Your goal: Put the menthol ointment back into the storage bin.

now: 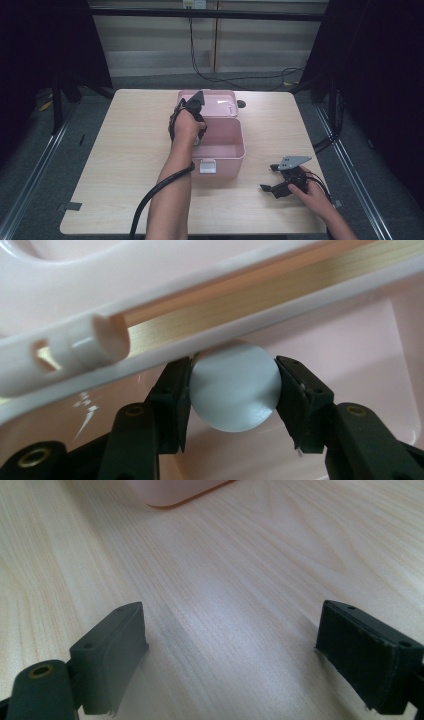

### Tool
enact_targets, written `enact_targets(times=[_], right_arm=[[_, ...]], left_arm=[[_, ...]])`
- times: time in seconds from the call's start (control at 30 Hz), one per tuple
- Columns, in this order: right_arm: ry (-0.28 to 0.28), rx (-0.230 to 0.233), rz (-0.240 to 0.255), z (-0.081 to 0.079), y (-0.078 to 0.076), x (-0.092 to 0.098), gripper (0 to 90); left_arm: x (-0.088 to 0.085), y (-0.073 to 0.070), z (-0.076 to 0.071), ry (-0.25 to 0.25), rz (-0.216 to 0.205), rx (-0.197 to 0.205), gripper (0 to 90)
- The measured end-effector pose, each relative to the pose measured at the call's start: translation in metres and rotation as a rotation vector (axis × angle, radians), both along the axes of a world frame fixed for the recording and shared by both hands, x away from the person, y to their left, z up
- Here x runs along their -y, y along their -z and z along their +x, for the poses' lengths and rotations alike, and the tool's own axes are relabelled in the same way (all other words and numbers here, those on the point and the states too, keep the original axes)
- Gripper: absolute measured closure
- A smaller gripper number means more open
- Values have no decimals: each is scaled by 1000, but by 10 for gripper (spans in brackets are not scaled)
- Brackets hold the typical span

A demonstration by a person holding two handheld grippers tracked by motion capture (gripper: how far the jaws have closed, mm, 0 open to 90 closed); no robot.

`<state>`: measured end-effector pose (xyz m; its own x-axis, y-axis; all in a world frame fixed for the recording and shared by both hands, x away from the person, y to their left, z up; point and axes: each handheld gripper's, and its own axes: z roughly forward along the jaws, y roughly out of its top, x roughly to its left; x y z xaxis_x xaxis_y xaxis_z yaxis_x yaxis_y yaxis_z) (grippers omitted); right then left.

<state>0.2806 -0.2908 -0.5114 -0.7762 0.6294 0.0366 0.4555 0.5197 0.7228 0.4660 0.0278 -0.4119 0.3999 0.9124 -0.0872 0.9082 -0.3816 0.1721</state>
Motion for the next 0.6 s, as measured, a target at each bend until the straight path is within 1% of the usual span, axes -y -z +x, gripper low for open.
enact_targets(times=[0.07, 0.13, 0.2, 0.27, 0.33, 0.37, 0.43, 0.5, 0.57, 0.6], right_arm=[[0, 2, -1, 0, 0, 0, 117], [-1, 3, -1, 0, 0, 0, 117], [-1, 3, -1, 0, 0, 0, 117], [-1, 3, -1, 0, 0, 0, 117], [-1, 3, -1, 0, 0, 0, 117], [-1, 3, -1, 0, 0, 0, 117], [-1, 3, -2, 0, 0, 0, 117], [-1, 3, -1, 0, 0, 0, 117], [-1, 3, -1, 0, 0, 0, 117], [-1, 4, -1, 0, 0, 0, 117]], left_arm=[[2, 2, 0, 5, 12, -7, 501], [2, 2, 0, 6, 11, -7, 501], [5, 4, 0, -4, 16, -15, 501], [5, 5, 0, -8, 18, -11, 501], [6, 6, 0, 5, 25, -17, 501], [6, 7, 0, -10, 21, -12, 500], [6, 9, 0, -5, 18, -18, 500], [7, 10, 0, -10, 17, -16, 500], [7, 11, 1, 5, 23, -14, 499], [7, 12, 1, 2, 21, -15, 498]])
